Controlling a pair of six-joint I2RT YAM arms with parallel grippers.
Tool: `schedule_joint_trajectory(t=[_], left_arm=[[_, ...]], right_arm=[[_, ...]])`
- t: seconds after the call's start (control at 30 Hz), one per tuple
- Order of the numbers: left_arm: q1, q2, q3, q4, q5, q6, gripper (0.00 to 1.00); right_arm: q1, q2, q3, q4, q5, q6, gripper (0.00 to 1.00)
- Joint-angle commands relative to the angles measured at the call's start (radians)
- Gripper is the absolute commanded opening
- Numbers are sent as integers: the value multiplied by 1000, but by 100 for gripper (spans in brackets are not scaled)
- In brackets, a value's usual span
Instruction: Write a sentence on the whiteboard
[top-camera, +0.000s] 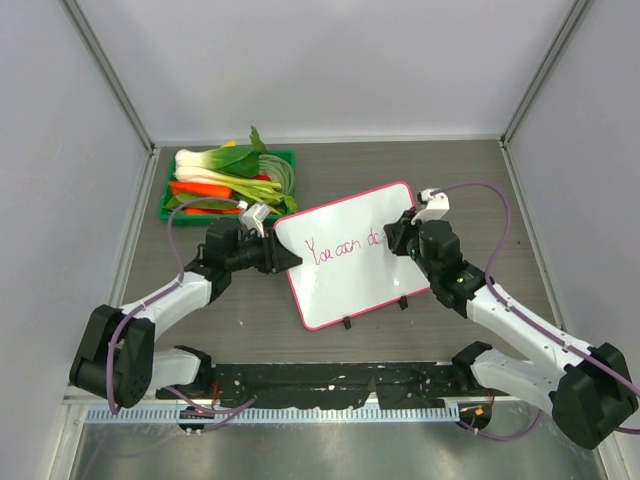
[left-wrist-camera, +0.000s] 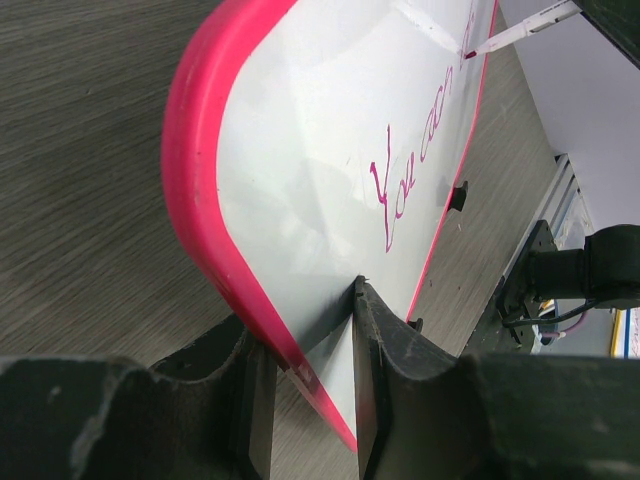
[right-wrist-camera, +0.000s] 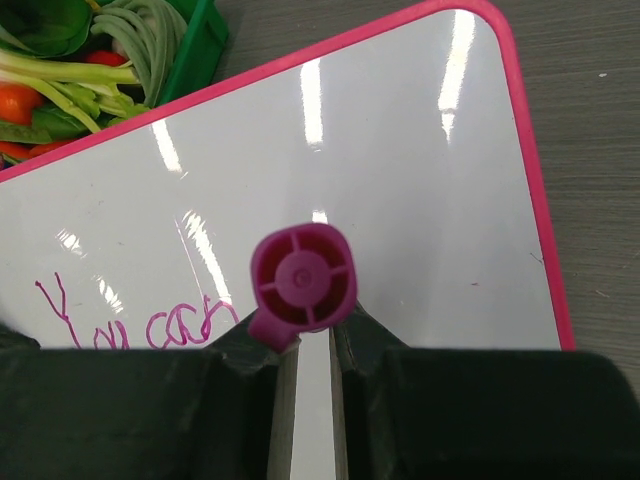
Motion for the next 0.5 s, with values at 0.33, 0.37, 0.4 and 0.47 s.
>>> schedule_joint_trajectory(t=[0.33, 0.37, 0.4, 0.47], left_arm=[[12, 38, -31, -56, -223, 185, 0], [10, 38, -32, -56, -223, 185, 0], [12, 38, -31, -56, -223, 185, 0], [12, 36, -31, -56, -223, 185, 0]], right_arm=[[0, -4, 31, 4, 101, 2, 1], [-2, 1, 34, 5, 104, 2, 1], [0, 7, 42, 13, 104, 4, 1], [0, 15, 53, 21, 106, 4, 1]])
